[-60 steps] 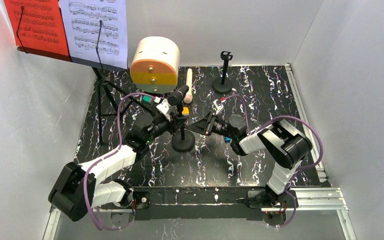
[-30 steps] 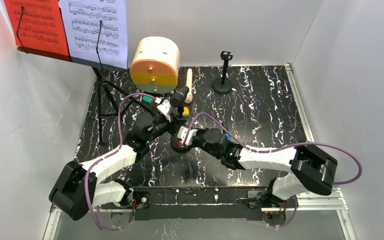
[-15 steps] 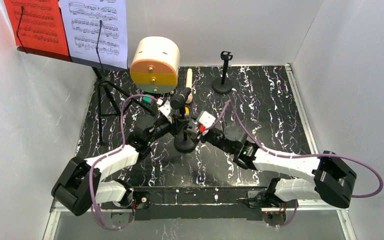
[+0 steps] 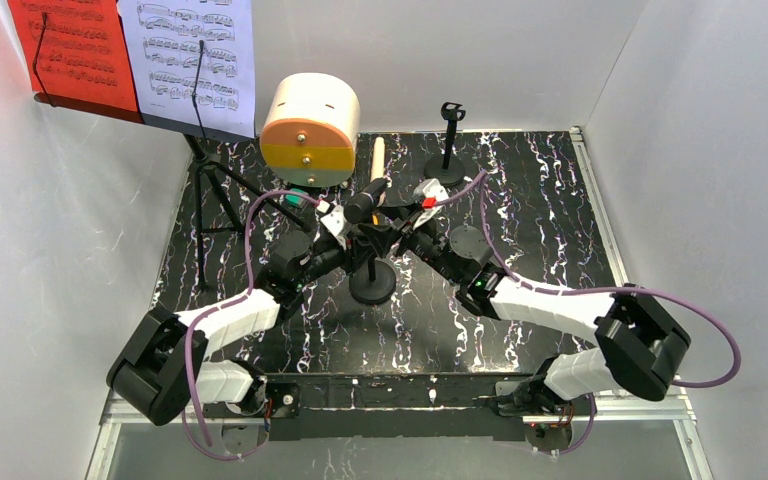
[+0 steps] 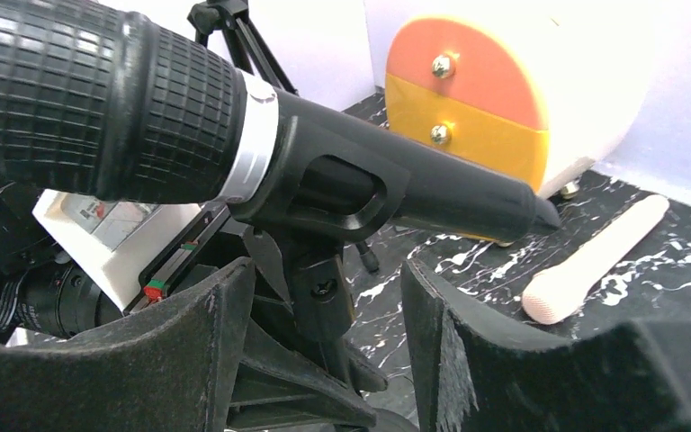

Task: Pack up the instrument practice props
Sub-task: Close the microphone stand at the center of the board.

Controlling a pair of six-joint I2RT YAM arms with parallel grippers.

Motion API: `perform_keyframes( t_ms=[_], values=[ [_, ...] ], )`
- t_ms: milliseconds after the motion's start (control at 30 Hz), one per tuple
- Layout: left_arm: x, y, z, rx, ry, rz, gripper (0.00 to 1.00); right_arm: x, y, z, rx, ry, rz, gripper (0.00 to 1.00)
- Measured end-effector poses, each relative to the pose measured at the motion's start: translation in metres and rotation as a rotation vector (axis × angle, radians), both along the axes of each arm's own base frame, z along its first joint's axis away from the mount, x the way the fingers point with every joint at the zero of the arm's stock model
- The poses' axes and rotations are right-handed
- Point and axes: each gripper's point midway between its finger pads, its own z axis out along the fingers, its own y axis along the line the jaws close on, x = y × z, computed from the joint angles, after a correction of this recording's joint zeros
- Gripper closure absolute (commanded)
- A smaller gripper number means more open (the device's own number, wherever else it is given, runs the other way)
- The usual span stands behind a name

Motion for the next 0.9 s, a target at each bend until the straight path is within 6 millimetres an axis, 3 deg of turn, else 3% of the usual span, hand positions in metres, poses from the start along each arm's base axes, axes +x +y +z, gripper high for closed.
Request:
perform_keyframes(
  t_ms=[200, 433, 500, 633, 900],
  values=[
    [0.0, 0.0, -0.001, 0.004, -0.003, -0.001, 1.0, 0.004, 0.009, -0.019, 0.007, 0.067, 0.03, 0.48],
    [0.002, 0.002, -0.001, 0.009, -0.01, 0.01, 0.99, 0.004, 0.012, -0.023, -0.01, 0.044, 0.082, 0.98],
    [0.002, 0.004, 0.0, 0.008, -0.015, 0.022, 0.89, 0.005, 0.012, -0.022, -0.011, 0.035, 0.091, 0.99],
    [-0.001, 0.008, -0.002, 0.01, -0.016, 0.037, 0.62, -0.001, 0.015, -0.023, -0.03, 0.016, 0.126, 0.99],
    [-0.002, 0.02, -0.005, 0.019, -0.013, 0.093, 0.28, -0.009, 0.017, -0.027, -0.065, -0.041, 0.174, 0.99]
  ],
)
